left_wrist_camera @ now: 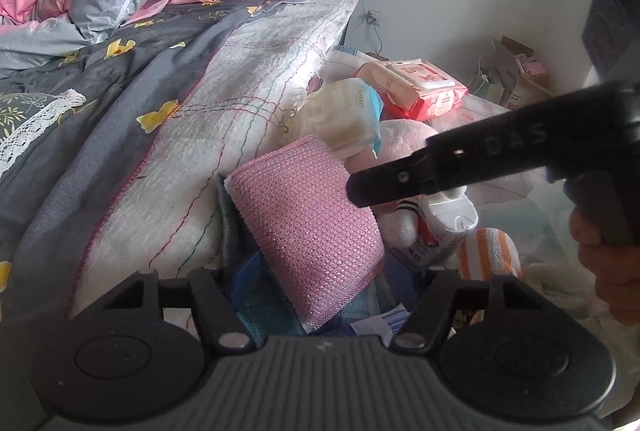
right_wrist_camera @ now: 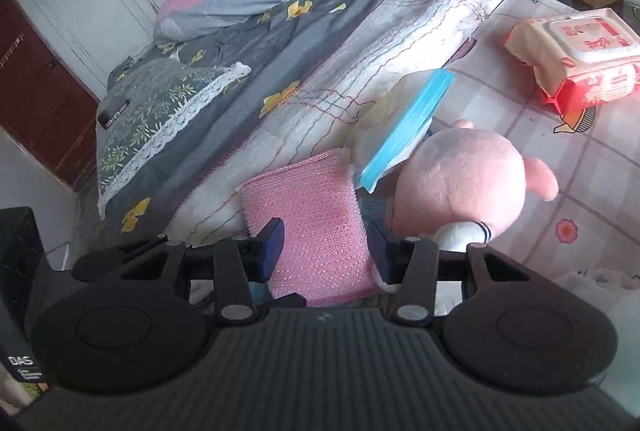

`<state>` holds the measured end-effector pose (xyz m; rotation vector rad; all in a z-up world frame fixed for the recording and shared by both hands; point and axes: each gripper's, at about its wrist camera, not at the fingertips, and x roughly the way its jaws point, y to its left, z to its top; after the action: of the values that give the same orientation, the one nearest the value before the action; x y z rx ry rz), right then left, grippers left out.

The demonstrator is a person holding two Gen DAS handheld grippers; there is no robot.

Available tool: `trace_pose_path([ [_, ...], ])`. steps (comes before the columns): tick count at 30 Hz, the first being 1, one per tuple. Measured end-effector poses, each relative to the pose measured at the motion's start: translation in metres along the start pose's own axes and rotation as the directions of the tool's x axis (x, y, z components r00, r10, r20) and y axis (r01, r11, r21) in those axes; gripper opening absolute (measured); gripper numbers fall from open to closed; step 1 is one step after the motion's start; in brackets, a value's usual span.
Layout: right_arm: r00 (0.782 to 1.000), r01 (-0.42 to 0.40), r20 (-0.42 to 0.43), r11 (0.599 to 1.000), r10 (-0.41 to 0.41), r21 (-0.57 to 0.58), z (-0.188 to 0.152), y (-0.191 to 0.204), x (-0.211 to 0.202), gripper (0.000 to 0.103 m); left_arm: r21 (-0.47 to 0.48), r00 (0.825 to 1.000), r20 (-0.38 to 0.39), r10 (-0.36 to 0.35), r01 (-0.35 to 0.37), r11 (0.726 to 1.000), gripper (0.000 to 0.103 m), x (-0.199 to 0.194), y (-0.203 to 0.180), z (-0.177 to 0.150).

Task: Organize soft objects
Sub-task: 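Grasp the pink knitted cloth with the right gripper, then carry the pink cloth into the cardboard box and release it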

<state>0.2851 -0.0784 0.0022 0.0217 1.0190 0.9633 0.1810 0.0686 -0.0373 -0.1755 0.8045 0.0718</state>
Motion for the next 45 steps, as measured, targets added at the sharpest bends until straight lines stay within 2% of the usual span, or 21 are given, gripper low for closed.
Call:
trace_pose_path([
  [3, 0.999, 0.017, -0.043, 1.0, -0.018, -0.017, 0.003, -0.005, 0.026, 0.045, -0.004, 1.0, -0.014, 0.001, -0.001, 1.0, 0.068, 0.009, 0.002, 0.0],
  [6, 0.999, 0.014, -0.05, 0.999, -0.017, -0.045, 0.005, -0.005, 0.038, 0.045, -0.006, 1.0, -0.024, 0.009, -0.009, 1.0, 0.067, 0.016, 0.004, 0.0],
  [9, 0.999, -0.001, -0.049, 0.999, -0.002, -0.054, 0.008, -0.003, 0.041, 0.045, -0.014, 0.999, -0.036, 0.013, -0.014, 1.0, 0.062, 0.021, 0.006, -0.001],
  [14, 0.999, -0.008, -0.052, 0.998, 0.005, -0.062, 0.009, -0.001, 0.047, 0.046, -0.018, 0.999, -0.034, 0.022, -0.023, 1.0, 0.061, 0.024, 0.008, -0.002],
  [20, 0.998, -0.027, -0.058, 0.998, 0.024, -0.052, 0.009, 0.0, 0.051, 0.051, -0.028, 1.0, -0.02, 0.017, -0.018, 0.999, 0.061, 0.026, 0.008, -0.002],
  [27, 0.998, -0.036, -0.059, 0.999, 0.035, -0.016, 0.007, 0.004, 0.042, 0.053, -0.021, 1.0, 0.011, 0.028, -0.028, 0.999, 0.059, 0.012, 0.006, 0.002],
  [38, 0.996, -0.087, 0.021, 0.994, 0.086, 0.07, 0.003, 0.019, -0.011, 0.05, 0.056, 0.992, 0.126, 0.023, -0.03, 0.998, 0.059, -0.043, -0.013, 0.015],
  [42, 0.993, -0.086, 0.09, 0.994, 0.08, 0.066, -0.005, 0.023, -0.051, 0.05, 0.133, 0.983, 0.181, -0.032, 0.008, 0.991, 0.059, -0.065, -0.032, 0.019],
  [45, 0.988, -0.076, 0.142, 0.991, 0.06, 0.106, -0.013, 0.018, -0.086, 0.05, 0.191, 0.977, 0.194, -0.085, 0.048, 0.981, 0.059, -0.075, -0.054, 0.025],
])
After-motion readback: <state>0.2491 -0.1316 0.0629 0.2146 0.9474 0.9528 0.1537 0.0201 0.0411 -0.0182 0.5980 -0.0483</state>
